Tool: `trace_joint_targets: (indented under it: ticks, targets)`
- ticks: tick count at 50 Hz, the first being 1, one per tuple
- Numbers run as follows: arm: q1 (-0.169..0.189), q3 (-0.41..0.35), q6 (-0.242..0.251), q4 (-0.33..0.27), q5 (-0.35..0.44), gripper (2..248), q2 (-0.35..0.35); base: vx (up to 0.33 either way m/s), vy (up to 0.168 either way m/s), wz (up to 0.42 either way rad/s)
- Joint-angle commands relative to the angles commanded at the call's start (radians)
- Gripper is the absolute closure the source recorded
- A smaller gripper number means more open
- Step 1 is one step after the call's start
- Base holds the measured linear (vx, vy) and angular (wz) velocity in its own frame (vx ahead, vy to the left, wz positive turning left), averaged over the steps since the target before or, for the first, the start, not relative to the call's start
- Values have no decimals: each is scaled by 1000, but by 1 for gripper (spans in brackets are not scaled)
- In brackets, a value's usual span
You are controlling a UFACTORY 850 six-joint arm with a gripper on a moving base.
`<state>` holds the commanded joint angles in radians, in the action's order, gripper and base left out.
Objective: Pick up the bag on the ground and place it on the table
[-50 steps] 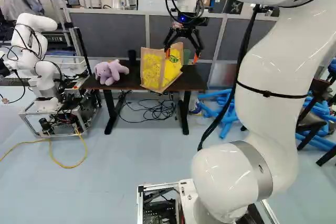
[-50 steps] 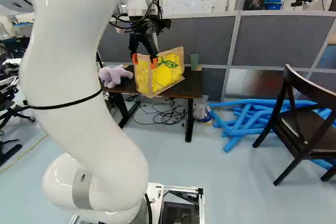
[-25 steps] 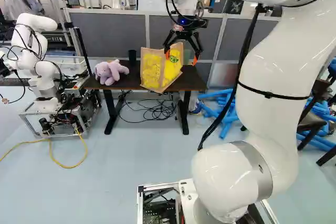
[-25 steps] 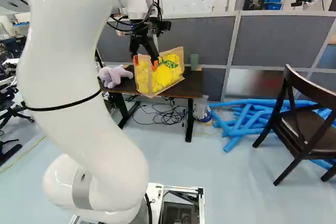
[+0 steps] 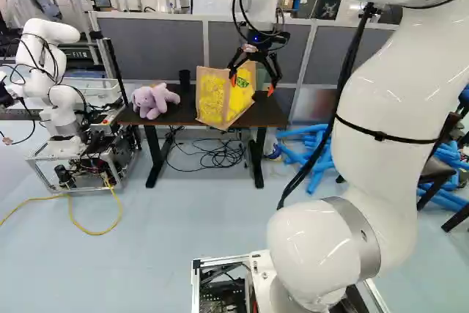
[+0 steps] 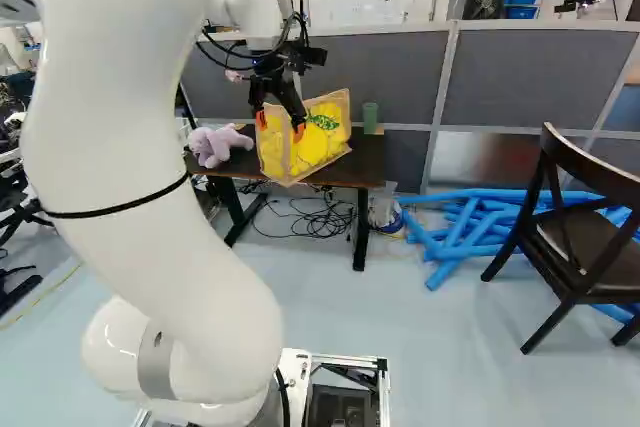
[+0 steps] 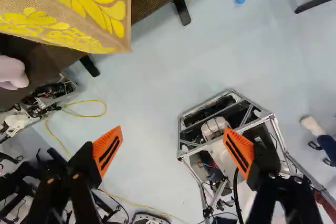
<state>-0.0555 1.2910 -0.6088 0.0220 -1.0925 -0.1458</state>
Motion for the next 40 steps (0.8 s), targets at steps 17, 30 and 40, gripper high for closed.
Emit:
trace_joint_targets:
  ticks: [17, 30, 40]
  targets:
    - [4, -88, 44, -2, 143, 3, 31, 0, 0, 0]
    - [8, -167, 85, -3, 273, 3, 59, 0, 0, 0]
    - [11, -236, 120, -4, 386, 3, 83, 0, 0, 0]
